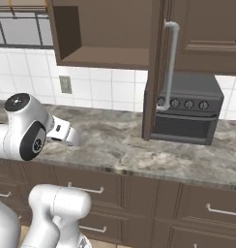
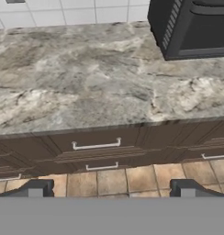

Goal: Open the cabinet and move the ladle to the pot. Then close the cabinet.

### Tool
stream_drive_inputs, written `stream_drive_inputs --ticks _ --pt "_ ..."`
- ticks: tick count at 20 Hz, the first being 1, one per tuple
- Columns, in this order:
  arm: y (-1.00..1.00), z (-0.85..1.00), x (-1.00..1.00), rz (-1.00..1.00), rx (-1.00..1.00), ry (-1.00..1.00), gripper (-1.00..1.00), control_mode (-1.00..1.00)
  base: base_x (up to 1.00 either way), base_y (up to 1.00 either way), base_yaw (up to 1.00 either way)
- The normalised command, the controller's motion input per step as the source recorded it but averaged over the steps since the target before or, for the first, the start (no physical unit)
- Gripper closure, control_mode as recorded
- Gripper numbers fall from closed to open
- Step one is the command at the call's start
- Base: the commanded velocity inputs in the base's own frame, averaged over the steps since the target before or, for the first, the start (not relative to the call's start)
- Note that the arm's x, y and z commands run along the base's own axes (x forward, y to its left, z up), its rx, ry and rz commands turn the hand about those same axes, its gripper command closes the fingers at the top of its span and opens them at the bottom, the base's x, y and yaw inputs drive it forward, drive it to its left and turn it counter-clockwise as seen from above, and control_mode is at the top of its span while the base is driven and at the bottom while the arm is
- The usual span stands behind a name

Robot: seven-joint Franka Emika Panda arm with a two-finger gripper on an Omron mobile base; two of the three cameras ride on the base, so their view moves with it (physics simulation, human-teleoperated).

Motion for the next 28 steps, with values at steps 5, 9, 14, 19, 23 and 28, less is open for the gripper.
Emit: stream_drive_inputs --ticks 5,9,14,19,23,28 --pt "0.0 0.0 0.0 0.0 0.0 0.0 -1.0 1.0 0.25 -0.23 0.0" --pt "0.0 0.0 0.0 0.0 0.0 0.0 -1.0 1.0 0.1 -0.35 0.0" --pt "0.0 0.0 0.0 0.0 0.0 0.0 -1.0 1.0 0.05 -0.6 0.0" --pt "0.0 0.0 0.0 0.0 0.0 0.0 -1.0 1.0 0.0 -0.49 0.0" --pt "0.0 0.0 0.0 0.0 0.0 0.0 -1.0 1.0 0.0 -0.06 0.0" --pt "0.02 0.0 0.0 0.0 0.0 0.0 -1.0 -1.0 0.0 0.0 0.0"
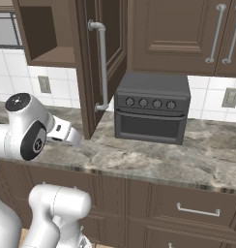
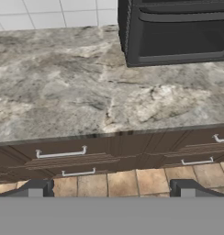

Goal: Open the cabinet and move the ladle to the pot. Then close the cabinet.

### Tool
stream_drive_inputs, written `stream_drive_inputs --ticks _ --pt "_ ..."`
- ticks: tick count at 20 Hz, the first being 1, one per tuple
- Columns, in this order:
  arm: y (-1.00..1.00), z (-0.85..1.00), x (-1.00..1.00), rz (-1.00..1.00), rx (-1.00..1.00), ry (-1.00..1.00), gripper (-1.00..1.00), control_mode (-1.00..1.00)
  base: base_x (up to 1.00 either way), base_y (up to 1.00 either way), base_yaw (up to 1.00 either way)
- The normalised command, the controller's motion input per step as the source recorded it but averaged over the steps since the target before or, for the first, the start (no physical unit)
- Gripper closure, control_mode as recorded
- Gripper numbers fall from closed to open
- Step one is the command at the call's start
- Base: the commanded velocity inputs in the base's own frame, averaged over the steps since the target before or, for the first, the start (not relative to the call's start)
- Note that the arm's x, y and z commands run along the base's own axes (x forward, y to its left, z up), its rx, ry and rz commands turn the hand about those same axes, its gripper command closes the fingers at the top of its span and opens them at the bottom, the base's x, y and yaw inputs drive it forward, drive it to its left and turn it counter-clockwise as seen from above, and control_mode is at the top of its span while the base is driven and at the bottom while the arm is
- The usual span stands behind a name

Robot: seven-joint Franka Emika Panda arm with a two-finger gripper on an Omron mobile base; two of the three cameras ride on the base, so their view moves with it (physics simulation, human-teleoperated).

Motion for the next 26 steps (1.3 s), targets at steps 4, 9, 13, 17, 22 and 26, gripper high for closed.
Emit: stream_drive_inputs --ticks 4,9,13,17,22,26 --pt "0.03 0.0 -0.17 0.0 0.0 -0.04 -1.0 -1.0 0.0 0.0 0.0" --pt "0.01 0.0 -0.47 -0.01 0.0 -0.14 -1.0 -1.0 0.0 0.0 0.0" --pt "0.0 0.0 -0.79 -0.02 0.0 -0.28 -1.0 -1.0 0.0 0.0 0.0" --pt "0.0 0.0 -0.75 -0.01 0.0 -0.26 -1.0 -1.0 0.0 0.0 0.0" --pt "-0.02 -0.01 -0.52 0.0 0.07 -0.19 -1.0 -1.0 0.0 0.0 0.0" --pt "0.0 -0.19 -0.52 0.0 0.11 -0.17 -1.0 -1.0 0.0 0.0 0.0"
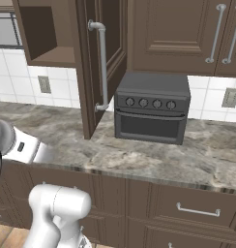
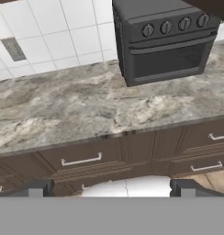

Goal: Open the cabinet and move the ladle to the pot. Then close the cabinet.

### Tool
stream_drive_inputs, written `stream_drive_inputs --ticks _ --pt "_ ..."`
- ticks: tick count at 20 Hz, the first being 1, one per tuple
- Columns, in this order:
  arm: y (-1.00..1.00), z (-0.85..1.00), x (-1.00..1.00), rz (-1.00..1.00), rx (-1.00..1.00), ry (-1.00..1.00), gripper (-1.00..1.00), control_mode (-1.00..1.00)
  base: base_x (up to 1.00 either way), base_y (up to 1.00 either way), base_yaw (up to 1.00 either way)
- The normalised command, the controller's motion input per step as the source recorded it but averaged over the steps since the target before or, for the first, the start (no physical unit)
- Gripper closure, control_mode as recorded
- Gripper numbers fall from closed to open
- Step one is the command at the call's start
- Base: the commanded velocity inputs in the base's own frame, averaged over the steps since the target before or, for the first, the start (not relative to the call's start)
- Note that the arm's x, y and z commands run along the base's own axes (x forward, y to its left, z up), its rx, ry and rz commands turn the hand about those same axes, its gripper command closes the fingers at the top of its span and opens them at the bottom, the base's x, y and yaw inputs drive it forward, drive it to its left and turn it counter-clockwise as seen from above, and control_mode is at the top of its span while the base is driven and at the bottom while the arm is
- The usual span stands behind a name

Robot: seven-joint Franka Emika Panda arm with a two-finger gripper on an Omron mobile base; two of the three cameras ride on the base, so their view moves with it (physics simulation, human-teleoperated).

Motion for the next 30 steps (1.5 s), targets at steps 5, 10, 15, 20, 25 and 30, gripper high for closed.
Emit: stream_drive_inputs --ticks 5,10,15,20,25,30 --pt "-0.12 -0.38 -0.55 -0.01 0.15 -0.13 -1.0 -1.0 0.0 0.0 0.0" --pt "-0.33 -0.58 -0.42 -0.03 0.19 -0.11 -1.0 -1.0 0.0 0.0 0.0" --pt "-0.6 -0.68 -0.16 -0.04 0.26 -0.1 -1.0 -1.0 0.0 0.0 0.0" --pt "-0.61 -0.51 -0.03 -0.06 0.28 -0.12 -1.0 -1.0 0.0 0.0 0.0" --pt "-0.69 -0.58 0.0 -0.05 0.26 -0.15 -1.0 -1.0 0.0 0.0 0.0" --pt "-0.61 -0.43 0.01 -0.04 0.26 -0.16 -1.0 -1.0 0.0 0.0 0.0"
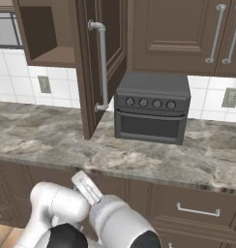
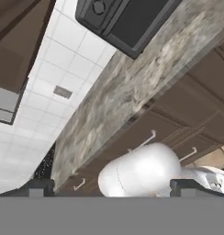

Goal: Open the cabinet and move the ladle to the pot. Then close the cabinet.

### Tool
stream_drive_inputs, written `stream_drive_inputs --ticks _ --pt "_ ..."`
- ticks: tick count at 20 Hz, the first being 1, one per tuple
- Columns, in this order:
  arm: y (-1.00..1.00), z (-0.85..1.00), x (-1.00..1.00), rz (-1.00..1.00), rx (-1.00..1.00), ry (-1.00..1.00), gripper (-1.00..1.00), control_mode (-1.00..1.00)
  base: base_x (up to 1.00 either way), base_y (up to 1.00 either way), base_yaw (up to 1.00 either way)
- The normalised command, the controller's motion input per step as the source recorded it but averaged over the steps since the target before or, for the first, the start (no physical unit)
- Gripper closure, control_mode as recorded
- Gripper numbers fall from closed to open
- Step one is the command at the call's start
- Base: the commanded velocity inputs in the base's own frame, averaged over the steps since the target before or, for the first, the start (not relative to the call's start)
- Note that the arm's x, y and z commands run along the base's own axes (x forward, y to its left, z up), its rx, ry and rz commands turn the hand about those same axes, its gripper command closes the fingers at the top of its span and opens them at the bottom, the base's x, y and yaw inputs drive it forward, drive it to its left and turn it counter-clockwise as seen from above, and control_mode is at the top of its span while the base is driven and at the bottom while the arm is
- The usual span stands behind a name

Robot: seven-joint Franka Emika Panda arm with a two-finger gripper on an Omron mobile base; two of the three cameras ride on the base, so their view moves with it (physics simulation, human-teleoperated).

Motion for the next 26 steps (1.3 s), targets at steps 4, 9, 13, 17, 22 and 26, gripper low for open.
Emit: stream_drive_inputs --ticks 4,9,13,17,22,26 --pt "-0.39 -0.21 0.22 -0.01 0.23 -0.19 -1.0 -1.0 0.0 0.0 0.0" --pt "-0.3 -0.01 0.41 0.0 0.23 -0.08 -1.0 -1.0 0.0 0.0 0.0" --pt "-0.12 0.08 0.61 0.02 0.11 0.15 -1.0 -1.0 0.0 0.0 0.0" --pt "-0.16 0.12 0.57 0.03 0.1 0.22 -1.0 -1.0 0.0 0.0 0.0" --pt "-0.28 0.17 0.65 0.06 0.11 0.36 -1.0 -1.0 0.0 0.0 0.0" --pt "-0.47 0.11 0.62 0.08 0.14 0.34 -1.0 -1.0 0.0 0.0 0.0"
